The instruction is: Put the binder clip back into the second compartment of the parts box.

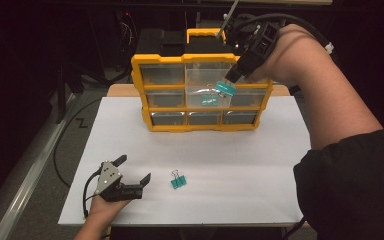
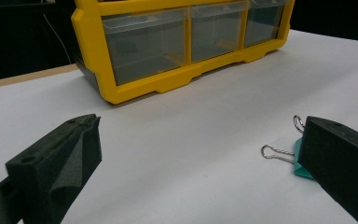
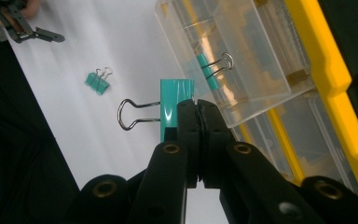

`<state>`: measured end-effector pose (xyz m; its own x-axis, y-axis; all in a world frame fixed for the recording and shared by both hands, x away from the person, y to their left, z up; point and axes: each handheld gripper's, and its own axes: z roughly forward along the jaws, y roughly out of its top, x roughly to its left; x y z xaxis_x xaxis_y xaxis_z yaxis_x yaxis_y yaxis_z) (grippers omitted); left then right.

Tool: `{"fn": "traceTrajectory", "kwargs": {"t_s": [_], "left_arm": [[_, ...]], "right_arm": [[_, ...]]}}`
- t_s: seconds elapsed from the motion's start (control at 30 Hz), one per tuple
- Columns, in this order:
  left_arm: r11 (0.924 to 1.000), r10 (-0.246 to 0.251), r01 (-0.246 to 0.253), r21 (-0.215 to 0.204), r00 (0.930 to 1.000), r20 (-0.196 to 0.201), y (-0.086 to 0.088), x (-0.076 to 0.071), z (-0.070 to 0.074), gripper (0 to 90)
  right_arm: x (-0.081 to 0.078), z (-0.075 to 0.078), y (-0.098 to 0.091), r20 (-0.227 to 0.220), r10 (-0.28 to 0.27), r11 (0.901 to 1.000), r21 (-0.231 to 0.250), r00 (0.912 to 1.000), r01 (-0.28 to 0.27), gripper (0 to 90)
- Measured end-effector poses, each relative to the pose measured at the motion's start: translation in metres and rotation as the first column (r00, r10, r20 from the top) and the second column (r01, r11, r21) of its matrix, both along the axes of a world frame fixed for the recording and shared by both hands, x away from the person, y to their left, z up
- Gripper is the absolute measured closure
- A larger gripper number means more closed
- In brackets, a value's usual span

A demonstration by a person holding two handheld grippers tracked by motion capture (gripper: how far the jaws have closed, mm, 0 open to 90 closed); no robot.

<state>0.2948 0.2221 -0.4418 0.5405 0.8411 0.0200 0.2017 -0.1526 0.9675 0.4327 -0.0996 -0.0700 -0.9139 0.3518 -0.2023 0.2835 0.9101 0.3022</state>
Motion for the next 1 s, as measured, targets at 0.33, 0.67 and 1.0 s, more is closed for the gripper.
{"fn": "traceTrajectory", "kwargs": {"t_s": [0.33, 0.67, 1.0], "left_arm": [[1.0, -0.001, 0.002, -0.005, 1.0, 0.004, 0.001, 0.0, 0.001, 0.3], [1.0, -0.001, 0.002, -0.006, 0.9999, 0.011, 0.002, 0.0, 0.002, 0.3], [0.9999, -0.013, 0.013, -0.001, 0.9998, 0.012, 0.001, -0.001, 0.002, 0.3]], "right_arm": [[0.015, 0.008, 0.008, 0.027, -0.029, 0.9995, -0.013, 0.9992, 0.029, 90.0], [0.036, -0.007, 0.016, 0.044, -0.065, 0.9976, -0.02, 0.9969, 0.066, 90.0], [0.048, -0.018, 0.021, 0.057, -0.096, 0.9949, -0.026, 0.9937, 0.098, 82.2]]}}
